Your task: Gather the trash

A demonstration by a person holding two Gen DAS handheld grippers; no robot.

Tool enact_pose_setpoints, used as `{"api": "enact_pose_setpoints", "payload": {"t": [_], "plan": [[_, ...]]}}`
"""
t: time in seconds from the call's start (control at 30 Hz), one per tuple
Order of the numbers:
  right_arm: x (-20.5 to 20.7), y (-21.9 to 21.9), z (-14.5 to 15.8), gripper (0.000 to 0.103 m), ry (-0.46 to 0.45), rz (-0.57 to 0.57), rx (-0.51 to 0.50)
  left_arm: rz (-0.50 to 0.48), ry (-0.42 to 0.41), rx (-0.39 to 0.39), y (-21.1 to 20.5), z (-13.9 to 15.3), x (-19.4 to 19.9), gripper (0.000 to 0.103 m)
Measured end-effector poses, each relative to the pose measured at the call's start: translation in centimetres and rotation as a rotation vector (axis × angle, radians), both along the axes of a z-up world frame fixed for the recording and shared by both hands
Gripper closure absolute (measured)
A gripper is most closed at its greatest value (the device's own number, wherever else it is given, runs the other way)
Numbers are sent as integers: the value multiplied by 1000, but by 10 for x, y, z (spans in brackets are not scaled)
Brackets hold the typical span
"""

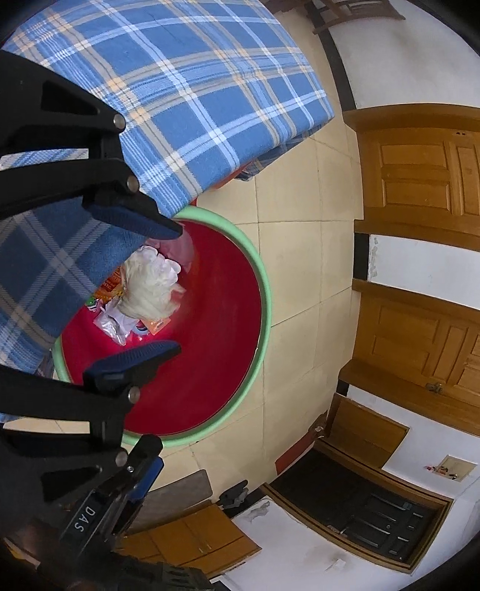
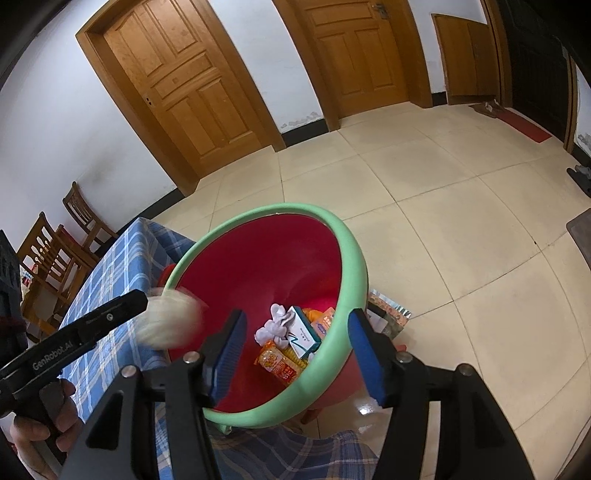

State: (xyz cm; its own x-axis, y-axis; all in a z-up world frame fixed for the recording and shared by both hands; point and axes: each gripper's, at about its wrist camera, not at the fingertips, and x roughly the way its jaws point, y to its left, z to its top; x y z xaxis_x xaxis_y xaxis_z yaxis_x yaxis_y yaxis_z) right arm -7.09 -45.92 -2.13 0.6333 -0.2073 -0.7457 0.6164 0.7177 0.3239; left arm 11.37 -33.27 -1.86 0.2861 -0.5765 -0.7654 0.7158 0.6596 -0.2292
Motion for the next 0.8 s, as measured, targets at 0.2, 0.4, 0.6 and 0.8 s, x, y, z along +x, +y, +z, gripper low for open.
{"api": "enact_pose_setpoints", "payload": {"t": [0.2,0.4,0.6,0.8], "plan": [[1,3,2,40,-6,10,-5,40,11,-11,14,4,0,46],[3,15,9,38,-20,40,-16,107,5,-4,42,7,-1,42],[9,35,17,33,-36,85,-28,186,-17,-8,78,13,-6,37],[15,60,26,23,-47,139,-49,278,-42,-7,114,20,-11,29]]}}
